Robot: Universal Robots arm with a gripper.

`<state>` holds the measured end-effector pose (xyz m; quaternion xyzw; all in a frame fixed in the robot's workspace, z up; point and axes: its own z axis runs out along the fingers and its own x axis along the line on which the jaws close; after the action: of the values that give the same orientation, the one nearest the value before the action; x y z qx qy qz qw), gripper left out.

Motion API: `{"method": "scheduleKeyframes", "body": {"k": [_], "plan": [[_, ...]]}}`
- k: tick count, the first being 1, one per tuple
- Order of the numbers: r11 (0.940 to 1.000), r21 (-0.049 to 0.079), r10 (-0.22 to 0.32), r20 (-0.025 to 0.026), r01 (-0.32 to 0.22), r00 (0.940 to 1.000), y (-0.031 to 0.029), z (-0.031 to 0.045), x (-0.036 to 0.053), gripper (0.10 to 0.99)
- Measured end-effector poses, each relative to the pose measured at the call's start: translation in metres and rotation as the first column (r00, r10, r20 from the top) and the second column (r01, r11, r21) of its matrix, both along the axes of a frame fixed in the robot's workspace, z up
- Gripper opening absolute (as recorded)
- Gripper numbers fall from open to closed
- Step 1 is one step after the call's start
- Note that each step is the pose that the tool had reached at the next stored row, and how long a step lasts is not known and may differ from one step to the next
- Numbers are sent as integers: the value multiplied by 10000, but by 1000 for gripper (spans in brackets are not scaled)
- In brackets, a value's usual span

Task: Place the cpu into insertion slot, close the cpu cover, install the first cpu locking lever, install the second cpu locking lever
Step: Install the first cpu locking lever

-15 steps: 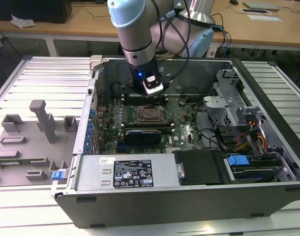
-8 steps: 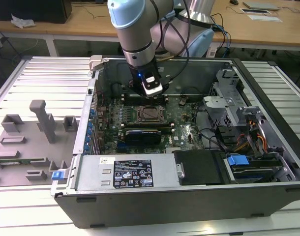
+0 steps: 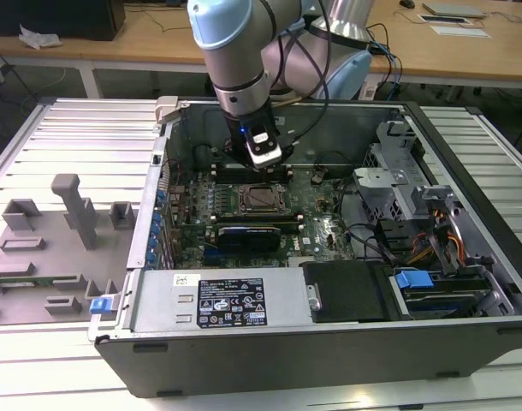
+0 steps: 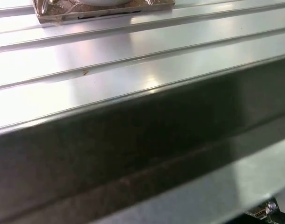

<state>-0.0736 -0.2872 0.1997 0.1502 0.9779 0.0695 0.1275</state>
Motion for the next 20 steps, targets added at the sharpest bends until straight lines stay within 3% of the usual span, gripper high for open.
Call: {"method": "scheduleKeyframes", "body": {"k": [6, 20], "plan": [[9996, -153, -222, -1, 222, 9998, 0, -37, 1, 106], [9997, -130, -222, -1, 222, 9998, -1, -41, 23, 106]]}}
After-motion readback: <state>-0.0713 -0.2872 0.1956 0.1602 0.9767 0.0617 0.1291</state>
